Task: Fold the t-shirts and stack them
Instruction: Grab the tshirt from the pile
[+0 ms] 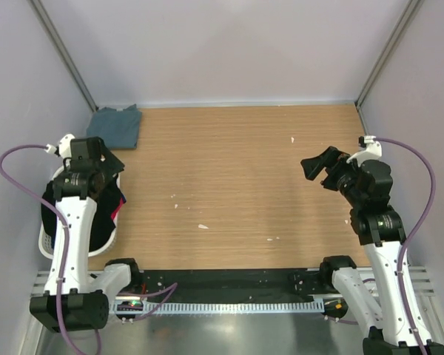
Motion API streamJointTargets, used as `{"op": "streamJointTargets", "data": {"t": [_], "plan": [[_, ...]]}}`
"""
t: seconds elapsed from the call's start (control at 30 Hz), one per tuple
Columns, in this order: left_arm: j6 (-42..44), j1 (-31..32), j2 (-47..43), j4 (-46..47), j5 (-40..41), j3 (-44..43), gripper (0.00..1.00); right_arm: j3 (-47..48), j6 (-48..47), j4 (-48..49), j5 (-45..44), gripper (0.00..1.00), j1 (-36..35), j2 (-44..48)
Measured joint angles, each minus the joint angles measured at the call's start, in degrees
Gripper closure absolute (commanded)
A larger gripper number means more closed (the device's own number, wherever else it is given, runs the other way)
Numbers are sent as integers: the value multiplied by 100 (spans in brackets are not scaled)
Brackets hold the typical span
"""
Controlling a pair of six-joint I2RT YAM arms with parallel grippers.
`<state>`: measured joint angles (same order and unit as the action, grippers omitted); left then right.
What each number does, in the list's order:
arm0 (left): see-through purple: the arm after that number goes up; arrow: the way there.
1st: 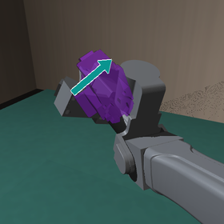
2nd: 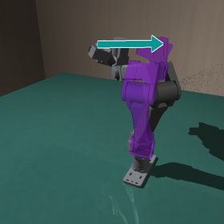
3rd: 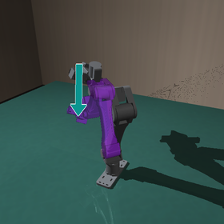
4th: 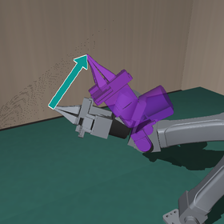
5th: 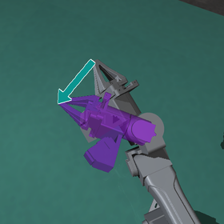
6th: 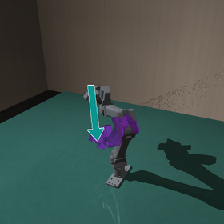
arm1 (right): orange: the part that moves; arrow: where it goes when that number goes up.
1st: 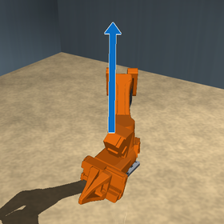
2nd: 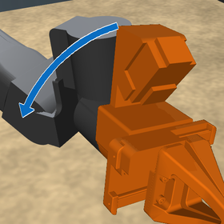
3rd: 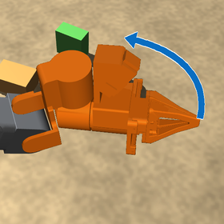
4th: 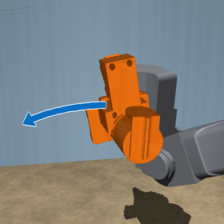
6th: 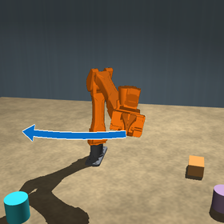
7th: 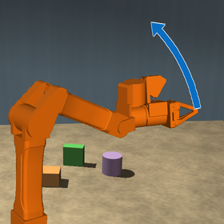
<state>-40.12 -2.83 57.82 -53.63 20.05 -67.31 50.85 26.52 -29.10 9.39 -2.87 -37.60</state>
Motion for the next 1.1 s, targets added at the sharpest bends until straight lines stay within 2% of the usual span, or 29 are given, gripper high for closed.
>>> {"op": "streamJointTargets", "data": {"t": [0.17,0.23,0.37,0.47,0.5,0.57,0.67,0.77,0.8,0.83,1.1], "plan": [[9,-758,225,57,258,61,11,-254,46,118,22,0,0,-68],[11,-1174,289,162,229,225,15,-291,44,122,11,0,0,-90],[22,-1965,505,492,-90,713,16,-291,35,151,-33,0,-2,-197],[20,-2133,811,702,-264,905,17,-291,35,164,-39,0,-17,-295],[13,-2135,911,789,-330,951,21,-291,35,164,-37,0,-17,-310],[-9,-2135,1130,1010,-450,1064,35,-286,28,162,-37,0,-28,-328],[-17,-2144,1296,1207,-573,1193,48,-234,-63,76,-66,0,-28,-330],[-42,-2164,1298,1351,-625,1226,72,-20,-186,-127,-195,0,-28,-376],[-63,-2168,1298,1401,-634,1226,90,98,-236,-214,-256,0,-28,-422],[-96,-2168,1298,1438,-643,1224,100,203,-267,-258,-299,0,-28,-463],[55,-2175,1176,1228,-1010,704,100,920,-413,-391,-527,0,-28,-739]]}}
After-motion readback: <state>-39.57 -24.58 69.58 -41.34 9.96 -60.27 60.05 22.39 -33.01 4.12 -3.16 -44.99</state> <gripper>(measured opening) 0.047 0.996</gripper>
